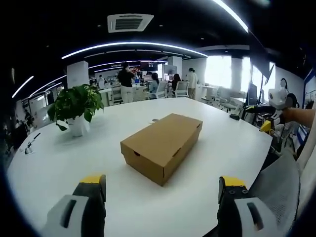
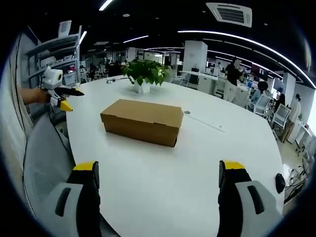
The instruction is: Operate the shoe box by opening the lid, removing the specified soft item, and placing it in the target area until the item is outside and the box remains undamaged.
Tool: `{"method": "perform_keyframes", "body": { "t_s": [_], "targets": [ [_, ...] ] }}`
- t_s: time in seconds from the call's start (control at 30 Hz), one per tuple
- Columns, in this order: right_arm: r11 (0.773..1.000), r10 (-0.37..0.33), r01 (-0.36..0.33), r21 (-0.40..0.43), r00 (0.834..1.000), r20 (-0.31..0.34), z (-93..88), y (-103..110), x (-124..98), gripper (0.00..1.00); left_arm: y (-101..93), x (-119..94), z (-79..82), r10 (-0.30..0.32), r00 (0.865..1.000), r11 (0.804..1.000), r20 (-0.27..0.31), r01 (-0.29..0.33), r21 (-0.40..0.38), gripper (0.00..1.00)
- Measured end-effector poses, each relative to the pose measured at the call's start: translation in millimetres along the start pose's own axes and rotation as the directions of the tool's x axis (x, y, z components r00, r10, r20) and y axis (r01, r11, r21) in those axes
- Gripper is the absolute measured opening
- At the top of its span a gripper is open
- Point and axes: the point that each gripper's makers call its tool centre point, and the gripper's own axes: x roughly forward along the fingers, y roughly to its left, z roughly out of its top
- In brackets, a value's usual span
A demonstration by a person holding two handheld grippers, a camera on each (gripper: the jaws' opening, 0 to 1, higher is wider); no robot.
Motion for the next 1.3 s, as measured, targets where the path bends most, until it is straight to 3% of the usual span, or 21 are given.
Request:
{"method": "perform_keyframes", "body": {
  "t_s": [0.43,0.83,1.3],
  "targets": [
    [0.998,0.046,-0.046,-0.049,0.999,-0.014,7.0,-16.7,24.9,0.92,-3.8,20.7,6.6,0.004,1.000,1.000,0.003,-0.004,0.003,0.94],
    [0.990,0.089,-0.092,-0.110,0.995,-0.034,11.4,-34.4,46.9,0.85,12.0,33.9,3.0,0.097,0.995,0.995,-0.025,-0.097,-0.013,0.88],
    [0.972,0.161,-0.169,-0.161,0.985,-0.063,13.9,-45.5,78.3,0.77,13.9,52.5,-5.6,0.133,0.989,0.991,-0.062,-0.134,-0.014,0.80]
  ]
}}
